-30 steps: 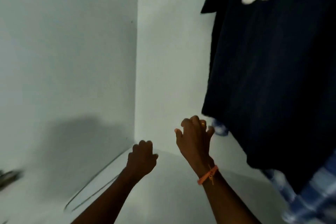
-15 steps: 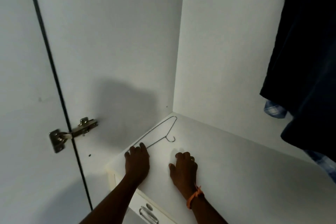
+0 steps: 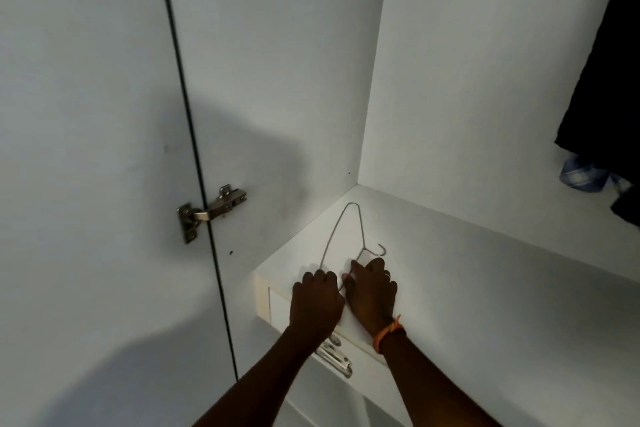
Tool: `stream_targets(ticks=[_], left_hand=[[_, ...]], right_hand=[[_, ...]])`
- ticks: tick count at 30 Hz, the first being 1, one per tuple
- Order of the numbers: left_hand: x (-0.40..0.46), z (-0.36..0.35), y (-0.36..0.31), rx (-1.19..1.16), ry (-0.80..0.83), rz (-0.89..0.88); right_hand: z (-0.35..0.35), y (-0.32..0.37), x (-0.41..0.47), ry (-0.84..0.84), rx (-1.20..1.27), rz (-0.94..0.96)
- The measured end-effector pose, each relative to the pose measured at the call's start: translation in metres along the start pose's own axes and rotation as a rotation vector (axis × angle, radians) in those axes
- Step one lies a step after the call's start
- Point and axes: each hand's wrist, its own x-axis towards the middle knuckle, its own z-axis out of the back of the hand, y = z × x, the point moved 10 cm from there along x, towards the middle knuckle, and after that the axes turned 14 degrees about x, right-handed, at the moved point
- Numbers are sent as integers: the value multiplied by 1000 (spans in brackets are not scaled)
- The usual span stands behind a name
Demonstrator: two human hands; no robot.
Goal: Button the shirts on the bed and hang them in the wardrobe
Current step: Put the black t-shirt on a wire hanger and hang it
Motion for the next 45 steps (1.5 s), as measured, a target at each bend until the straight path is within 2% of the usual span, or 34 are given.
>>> stream_targets(ticks=[2,5,7,8,12,15,17,19,21,26,30,35,38,45], left_hand=[[-20,4,15,-212,41,188],[-57,-14,44,-669,173,635],[-79,-27,39,-1056,234,820],[-86,-26,36,-1141,226,862],[-108,12,36,-855,44,764],[-136,50,33,-715,-95,662],[-162,64,31,-678,-126,591],[-193,66,35,-654,-48,601],[-223,74,49,-623,-15,640],[-301,124,103,-620,-138,745],[-371,184,153,-502,-346,832],[-489,237,217,-424,-539,971],[-569,255,250,-393,-556,1064],[-732,274,322,-456,-481,1333]], right_hand=[[-1,5,-11,-16,-9,52],[2,6,-25,6,108,61],[3,5,-37,41,209,52],[5,5,-43,41,264,47],[18,-6,-63,-23,561,-57],[13,-14,-70,-16,1121,-328],[-1,-2,-85,54,1536,-520],[-9,21,-104,121,1664,-580],[-14,45,-125,177,1647,-545],[-19,127,-200,276,1634,-325],[-33,206,-290,498,1583,-83],[-54,293,-410,626,1432,255],[-65,340,-490,690,1298,405],[-126,433,-643,831,1120,483]])
